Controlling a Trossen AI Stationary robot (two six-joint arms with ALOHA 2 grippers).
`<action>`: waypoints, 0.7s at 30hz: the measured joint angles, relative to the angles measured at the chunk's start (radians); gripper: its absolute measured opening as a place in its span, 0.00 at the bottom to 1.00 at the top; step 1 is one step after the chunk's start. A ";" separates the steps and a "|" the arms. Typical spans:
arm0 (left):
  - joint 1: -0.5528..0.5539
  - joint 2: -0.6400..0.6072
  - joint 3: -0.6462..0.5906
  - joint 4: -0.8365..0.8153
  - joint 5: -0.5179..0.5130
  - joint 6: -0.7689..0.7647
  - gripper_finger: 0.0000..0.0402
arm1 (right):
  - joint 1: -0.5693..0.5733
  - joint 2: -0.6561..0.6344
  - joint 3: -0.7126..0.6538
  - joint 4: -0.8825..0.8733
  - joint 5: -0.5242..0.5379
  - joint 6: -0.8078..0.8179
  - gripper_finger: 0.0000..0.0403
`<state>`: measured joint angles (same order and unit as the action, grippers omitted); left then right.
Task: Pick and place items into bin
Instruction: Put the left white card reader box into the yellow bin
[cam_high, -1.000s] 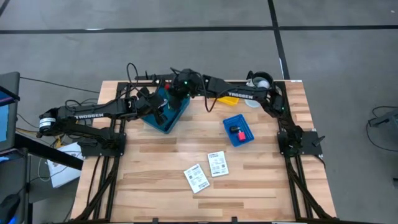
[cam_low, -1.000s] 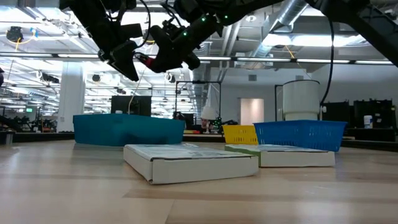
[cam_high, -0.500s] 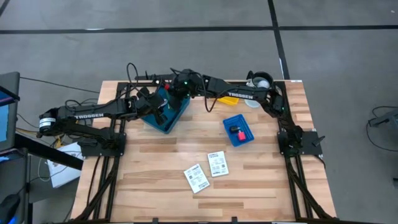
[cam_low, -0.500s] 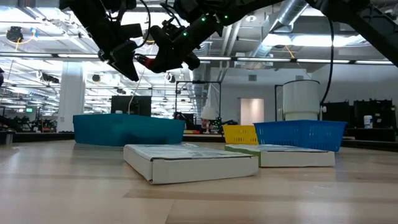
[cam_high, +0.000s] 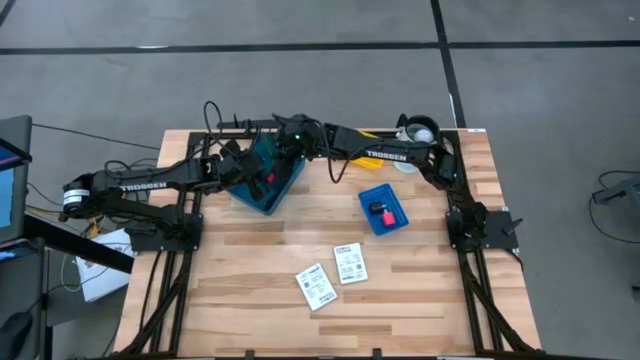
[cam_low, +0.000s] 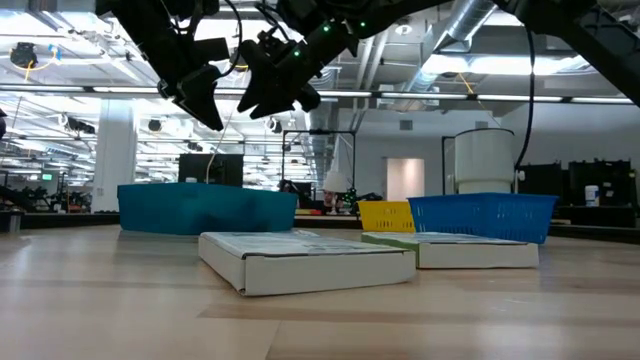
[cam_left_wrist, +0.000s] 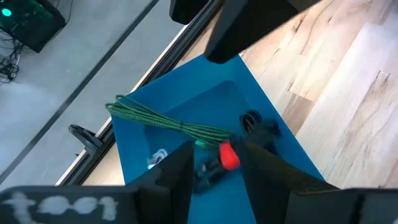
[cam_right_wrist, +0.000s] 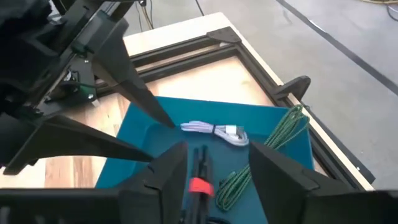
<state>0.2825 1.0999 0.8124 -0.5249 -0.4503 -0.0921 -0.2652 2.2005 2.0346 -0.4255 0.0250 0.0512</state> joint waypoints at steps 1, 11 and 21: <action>0.000 0.000 0.000 0.000 0.000 0.000 0.30 | 0.002 0.000 0.000 0.000 0.000 -0.006 0.42; 0.000 0.000 0.000 0.000 0.000 0.000 0.30 | -0.001 -0.004 0.000 -0.023 0.032 -0.145 0.50; 0.000 0.000 0.000 0.000 0.000 0.000 0.30 | -0.005 -0.061 0.000 -0.247 0.352 -0.322 0.45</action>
<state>0.2829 1.0997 0.8124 -0.5251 -0.4504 -0.0921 -0.2707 2.1391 2.0350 -0.6726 0.3770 -0.2713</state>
